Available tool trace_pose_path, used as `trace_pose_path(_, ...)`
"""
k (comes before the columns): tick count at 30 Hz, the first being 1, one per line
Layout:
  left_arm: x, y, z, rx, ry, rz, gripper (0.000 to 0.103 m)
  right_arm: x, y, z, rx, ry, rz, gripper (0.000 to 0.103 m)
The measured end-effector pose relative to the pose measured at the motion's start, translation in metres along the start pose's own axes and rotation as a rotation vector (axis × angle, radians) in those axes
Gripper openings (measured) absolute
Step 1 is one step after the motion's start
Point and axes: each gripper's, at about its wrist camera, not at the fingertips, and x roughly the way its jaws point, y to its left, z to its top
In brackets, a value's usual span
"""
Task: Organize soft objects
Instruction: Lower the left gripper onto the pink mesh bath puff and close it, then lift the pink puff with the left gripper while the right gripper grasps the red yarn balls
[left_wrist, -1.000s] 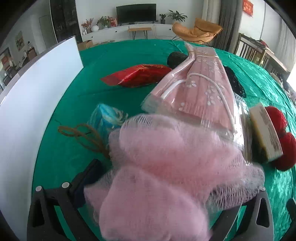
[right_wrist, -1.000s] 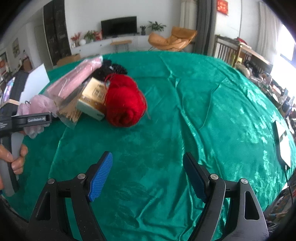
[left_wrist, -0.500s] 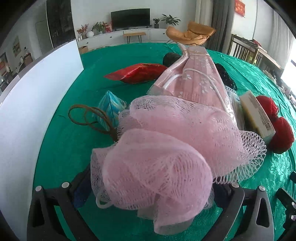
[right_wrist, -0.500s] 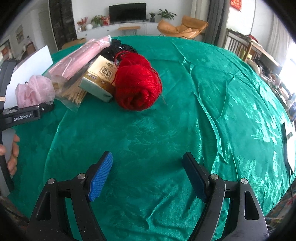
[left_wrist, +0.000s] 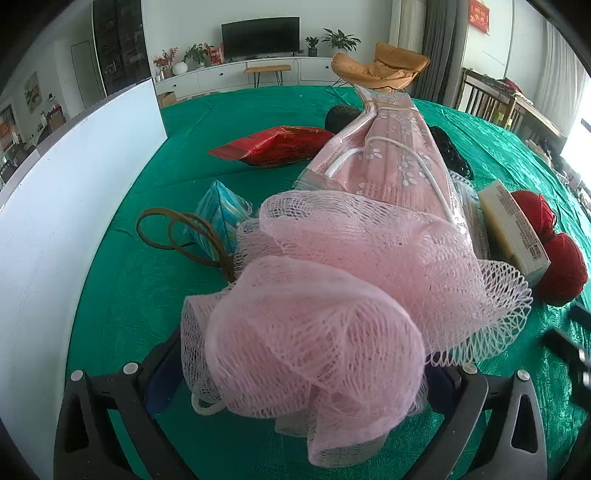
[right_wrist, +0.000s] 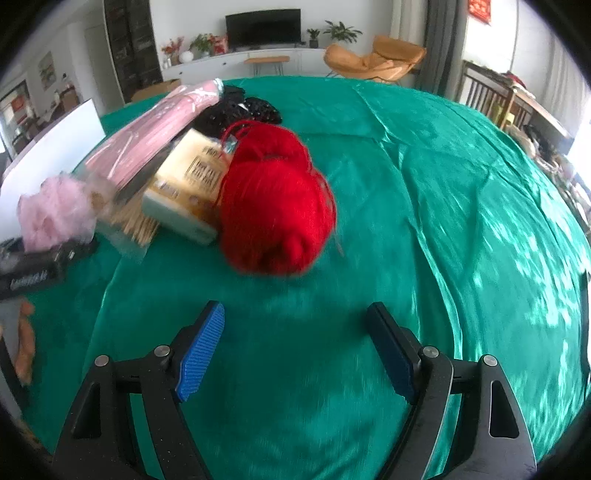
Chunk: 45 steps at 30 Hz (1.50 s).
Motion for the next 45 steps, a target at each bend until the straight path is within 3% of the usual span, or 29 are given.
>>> trace_pose_path(5, 0.0, 0.0, 0.0, 0.0, 0.0, 0.0, 0.103, 0.019, -0.004, 0.028, -0.007, 0.005, 0.007, 0.083)
trace_pose_path(9, 0.0, 0.0, 0.0, 0.0, 0.0, 0.0, 0.103, 0.02, -0.011, 0.024, 0.012, -0.042, -0.005, 0.085)
trace_pose_path(21, -0.002, 0.0, -0.001, -0.003, 0.001, 0.002, 0.103, 0.015, -0.015, 0.017, 0.042, -0.043, -0.031, 0.086)
trace_pose_path(29, -0.032, 0.001, -0.03, 0.058, 0.055, -0.061, 0.103, 0.014, -0.015, 0.017, 0.042, -0.043, -0.032, 0.086)
trace_pose_path(31, -0.047, 0.002, -0.029, 0.039, 0.024, -0.089, 0.103, 0.015, -0.015, 0.017, 0.042, -0.042, -0.031, 0.086)
trace_pose_path(35, -0.072, 0.005, 0.008, -0.06, -0.075, -0.2, 0.103, 0.014, -0.015, 0.017, 0.042, -0.042, -0.031, 0.086)
trace_pose_path(37, -0.065, -0.001, 0.025, -0.07, -0.067, -0.188, 0.103, 0.014, -0.016, 0.017, 0.042, -0.042, -0.031, 0.086)
trace_pose_path(39, -0.049, -0.011, 0.035, -0.051, -0.039, -0.107, 0.103, 0.014, -0.016, 0.017, 0.042, -0.042, -0.03, 0.086)
trace_pose_path(41, -0.038, -0.018, 0.032, -0.014, -0.02, -0.039, 0.085, 0.014, -0.016, 0.017, 0.042, -0.042, -0.03, 0.086)
trace_pose_path(42, -0.037, -0.016, 0.031, -0.002, -0.015, -0.033, 0.055, 0.014, -0.016, 0.017, 0.042, -0.042, -0.031, 0.086)
trace_pose_path(43, -0.04, -0.013, 0.024, 0.008, -0.009, -0.029, 0.047, 0.014, -0.016, 0.017, 0.042, -0.042, -0.031, 0.086)
trace_pose_path(45, -0.055, -0.004, 0.012, 0.015, -0.027, -0.083, 0.044, 0.014, -0.015, 0.017, 0.042, -0.042, -0.03, 0.086)
